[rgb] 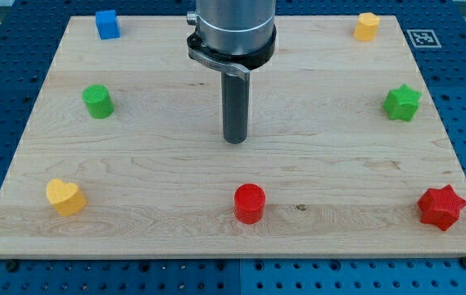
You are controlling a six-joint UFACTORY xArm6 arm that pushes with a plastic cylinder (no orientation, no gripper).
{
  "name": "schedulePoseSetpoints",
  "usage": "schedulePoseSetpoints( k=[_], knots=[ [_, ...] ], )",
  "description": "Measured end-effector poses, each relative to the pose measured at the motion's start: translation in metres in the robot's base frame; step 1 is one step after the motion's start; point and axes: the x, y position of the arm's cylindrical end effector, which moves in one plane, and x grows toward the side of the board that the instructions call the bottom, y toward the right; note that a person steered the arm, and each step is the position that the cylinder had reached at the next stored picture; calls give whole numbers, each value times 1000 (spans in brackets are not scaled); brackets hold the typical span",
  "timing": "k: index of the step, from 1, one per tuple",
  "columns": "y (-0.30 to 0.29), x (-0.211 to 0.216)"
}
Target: Move the arm slightly to the top
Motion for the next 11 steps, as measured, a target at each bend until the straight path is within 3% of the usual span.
schedulePoseSetpoints(
  k=[11],
  knots=[
    [0, -8]
  ],
)
